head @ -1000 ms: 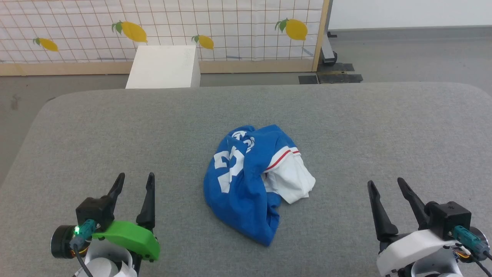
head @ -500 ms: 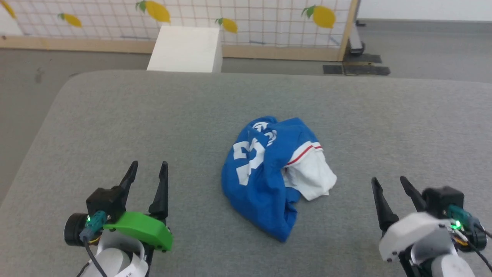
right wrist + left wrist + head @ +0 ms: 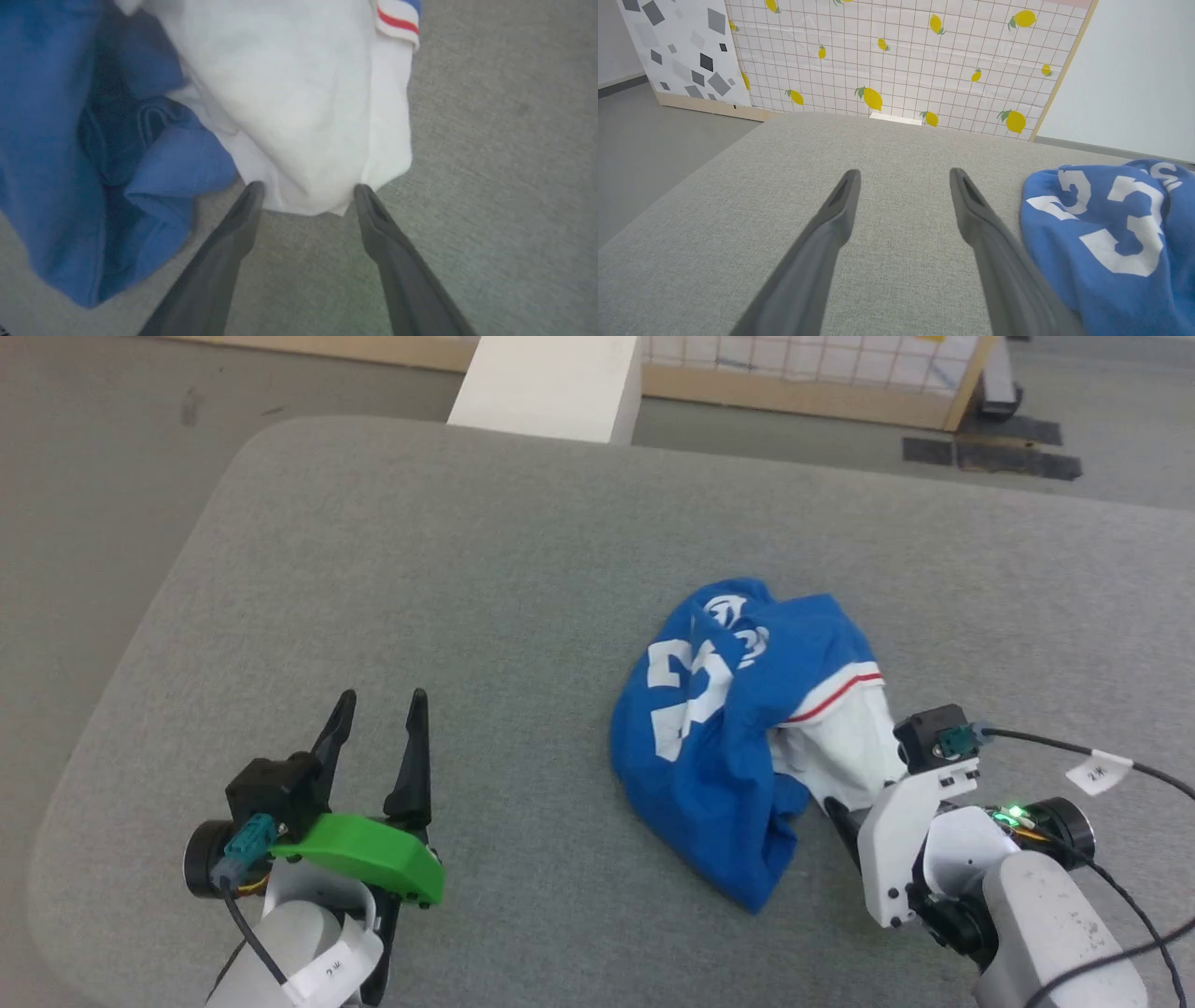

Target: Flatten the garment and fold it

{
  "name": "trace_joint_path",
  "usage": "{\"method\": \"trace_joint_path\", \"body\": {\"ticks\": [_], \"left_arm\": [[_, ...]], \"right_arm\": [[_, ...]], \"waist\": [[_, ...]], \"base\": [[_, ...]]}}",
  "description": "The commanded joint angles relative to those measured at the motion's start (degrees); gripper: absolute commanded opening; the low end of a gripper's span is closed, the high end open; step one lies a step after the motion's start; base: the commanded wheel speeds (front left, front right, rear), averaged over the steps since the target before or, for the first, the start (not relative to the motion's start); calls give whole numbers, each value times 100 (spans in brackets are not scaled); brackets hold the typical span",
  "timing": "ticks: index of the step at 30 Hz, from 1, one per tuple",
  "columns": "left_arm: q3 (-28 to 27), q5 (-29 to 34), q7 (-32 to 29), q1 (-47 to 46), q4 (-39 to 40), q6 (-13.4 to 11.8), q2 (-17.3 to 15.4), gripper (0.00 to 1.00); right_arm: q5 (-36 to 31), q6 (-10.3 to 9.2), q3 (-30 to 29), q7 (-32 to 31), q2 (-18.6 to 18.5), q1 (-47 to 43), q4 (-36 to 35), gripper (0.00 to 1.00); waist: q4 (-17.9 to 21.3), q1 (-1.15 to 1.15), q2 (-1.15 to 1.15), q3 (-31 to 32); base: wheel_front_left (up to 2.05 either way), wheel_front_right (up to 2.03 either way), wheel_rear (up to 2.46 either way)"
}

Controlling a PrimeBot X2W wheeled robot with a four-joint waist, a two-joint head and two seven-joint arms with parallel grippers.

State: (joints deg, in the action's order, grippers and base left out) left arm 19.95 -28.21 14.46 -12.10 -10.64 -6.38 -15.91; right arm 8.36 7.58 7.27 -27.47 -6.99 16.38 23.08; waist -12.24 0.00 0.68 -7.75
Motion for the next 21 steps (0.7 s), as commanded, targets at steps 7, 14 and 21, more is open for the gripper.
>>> {"method": "trace_joint_path", "body": {"ticks": [7, 14, 21], "left_arm": [[-169, 157, 52, -169, -44, 146, 212, 100], [-347, 308, 52, -156, -147, 279, 357, 100], [-463, 430, 53, -28, -246, 337, 326, 100]], "right_arm": [[360, -9, 592, -505, -379, 387, 699, 100], [1038, -9, 1312, -1099, -500, 376, 1267, 0], [1213, -9, 1597, -469, -778, 763, 919, 0]], "waist": [[-269, 0, -68, -343], [-286, 0, -68, -292], [-66, 0, -68, -15]], "base": [[0, 0, 0], [0, 0, 0], [0, 0, 0]]}}
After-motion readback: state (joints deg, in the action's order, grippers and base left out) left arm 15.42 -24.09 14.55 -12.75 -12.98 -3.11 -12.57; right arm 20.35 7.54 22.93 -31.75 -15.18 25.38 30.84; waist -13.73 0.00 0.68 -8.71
